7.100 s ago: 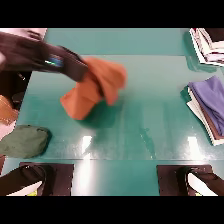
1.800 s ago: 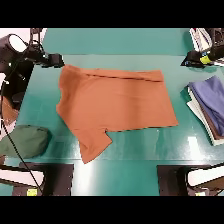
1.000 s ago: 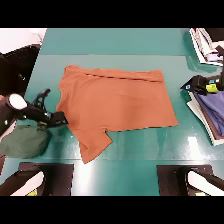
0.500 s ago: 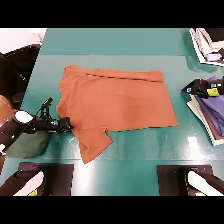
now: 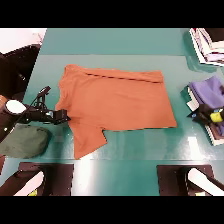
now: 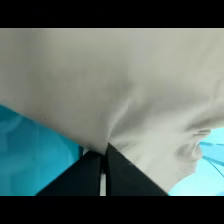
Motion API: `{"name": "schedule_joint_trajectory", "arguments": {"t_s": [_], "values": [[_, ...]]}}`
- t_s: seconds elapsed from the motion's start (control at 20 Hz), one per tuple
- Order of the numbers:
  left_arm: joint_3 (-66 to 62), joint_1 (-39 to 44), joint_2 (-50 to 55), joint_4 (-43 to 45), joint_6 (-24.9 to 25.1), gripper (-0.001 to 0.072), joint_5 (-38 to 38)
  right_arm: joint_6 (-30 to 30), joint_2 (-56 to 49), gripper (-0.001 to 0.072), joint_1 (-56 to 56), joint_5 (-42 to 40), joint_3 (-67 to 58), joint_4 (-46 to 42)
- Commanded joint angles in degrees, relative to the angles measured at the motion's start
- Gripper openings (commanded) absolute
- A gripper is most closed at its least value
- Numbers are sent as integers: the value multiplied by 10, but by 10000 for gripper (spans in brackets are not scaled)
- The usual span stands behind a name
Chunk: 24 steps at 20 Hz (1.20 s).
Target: Fold the shirts.
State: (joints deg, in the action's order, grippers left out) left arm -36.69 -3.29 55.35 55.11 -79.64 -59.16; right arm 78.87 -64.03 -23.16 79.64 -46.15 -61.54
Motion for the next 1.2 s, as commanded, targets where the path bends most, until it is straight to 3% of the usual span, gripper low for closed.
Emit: {"name": "schedule_joint_trajectory", "arguments": {"t_s": [0.0, 0.15, 0.35, 0.45, 0.5, 0.65, 0.9, 1.15], "values": [[-17, 0, 0, 7, 1, 25, 11, -23, -42, 390, -25, -41, 98, 50], [-17, 0, 0, 7, 1, 25, 15, -48, -92, 391, 11, -90, 117, 111], [-17, 0, -1, 7, 0, 25, 10, -50, -123, 366, 83, -132, 82, 123], [-19, 0, -1, 7, -6, 24, -1, -50, -122, 61, 111, -135, 56, 120], [-27, 0, -2, 10, -10, 24, -12, -50, -113, 20, 123, -136, 42, 120], [-120, 0, -3, 26, -10, 24, -76, -51, -52, 19, 143, -131, -25, 120], [-438, 0, -3, 37, -20, 24, -189, -50, 97, 19, 127, -122, -226, 120], [-775, 0, -3, 41, -45, 24, -212, -50, 202, 18, 62, -118, -410, 120]]}}
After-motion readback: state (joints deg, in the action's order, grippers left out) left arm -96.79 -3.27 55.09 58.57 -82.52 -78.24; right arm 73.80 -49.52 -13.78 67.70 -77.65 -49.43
